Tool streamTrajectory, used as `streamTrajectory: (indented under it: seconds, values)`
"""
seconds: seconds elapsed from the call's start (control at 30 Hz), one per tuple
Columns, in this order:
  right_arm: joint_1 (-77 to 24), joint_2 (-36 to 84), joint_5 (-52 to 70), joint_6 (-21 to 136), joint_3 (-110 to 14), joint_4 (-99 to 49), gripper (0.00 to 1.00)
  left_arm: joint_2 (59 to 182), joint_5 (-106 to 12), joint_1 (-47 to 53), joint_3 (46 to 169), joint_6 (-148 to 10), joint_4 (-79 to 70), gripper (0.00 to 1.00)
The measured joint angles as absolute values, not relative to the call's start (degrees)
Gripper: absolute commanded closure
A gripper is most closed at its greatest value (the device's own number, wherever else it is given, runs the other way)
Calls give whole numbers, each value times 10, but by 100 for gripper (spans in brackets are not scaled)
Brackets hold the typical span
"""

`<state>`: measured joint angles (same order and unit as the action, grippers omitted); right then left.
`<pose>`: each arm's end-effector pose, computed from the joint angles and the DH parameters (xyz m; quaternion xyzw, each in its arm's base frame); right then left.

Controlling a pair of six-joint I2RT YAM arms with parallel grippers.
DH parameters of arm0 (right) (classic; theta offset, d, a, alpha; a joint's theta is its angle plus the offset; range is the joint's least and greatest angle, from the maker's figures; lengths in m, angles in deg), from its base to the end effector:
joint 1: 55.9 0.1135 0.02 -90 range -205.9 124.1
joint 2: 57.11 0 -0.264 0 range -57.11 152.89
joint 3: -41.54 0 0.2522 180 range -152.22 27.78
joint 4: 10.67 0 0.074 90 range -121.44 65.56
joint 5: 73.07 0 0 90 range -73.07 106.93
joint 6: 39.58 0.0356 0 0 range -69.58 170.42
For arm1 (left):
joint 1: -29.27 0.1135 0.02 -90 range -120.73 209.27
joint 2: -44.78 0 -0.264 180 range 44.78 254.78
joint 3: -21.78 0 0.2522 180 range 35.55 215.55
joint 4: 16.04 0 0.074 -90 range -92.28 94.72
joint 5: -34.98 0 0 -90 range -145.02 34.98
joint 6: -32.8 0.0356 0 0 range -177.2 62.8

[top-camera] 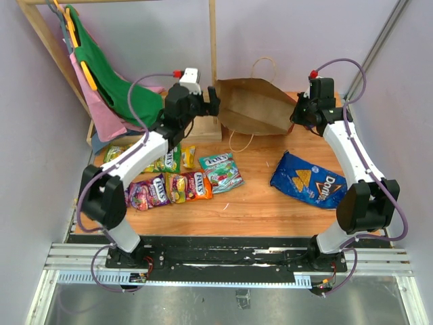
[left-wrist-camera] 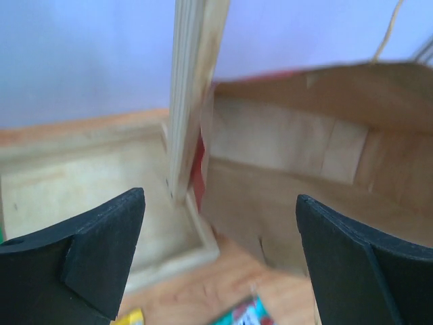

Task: Take the snacks out of the paper bag
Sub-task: Adjust the paper bag at the center of the board.

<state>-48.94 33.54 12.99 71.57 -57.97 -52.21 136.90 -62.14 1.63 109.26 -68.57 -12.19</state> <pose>0.3614 0.0466 0.3572 0.0920 0.8723 0.1457 0.4577 0.3469 -0.1767 0.3408 0.0669 0.7542 -0.1732 0.6299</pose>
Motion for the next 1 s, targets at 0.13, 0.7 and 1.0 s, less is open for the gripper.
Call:
streamTrajectory:
  seconds: [0.13, 0.7, 1.0]
  values:
    - [-490, 335, 125, 713, -578, -522, 99, 1448, -624, 26, 1197, -668, -117, 18]
    - [-497, 335, 106, 712, -572, -515, 99, 1586, -569, 41, 1311, -654, -64, 54]
    - [-497, 335, 103, 712, -568, -513, 97, 1593, -563, 41, 1311, -657, -54, 99]
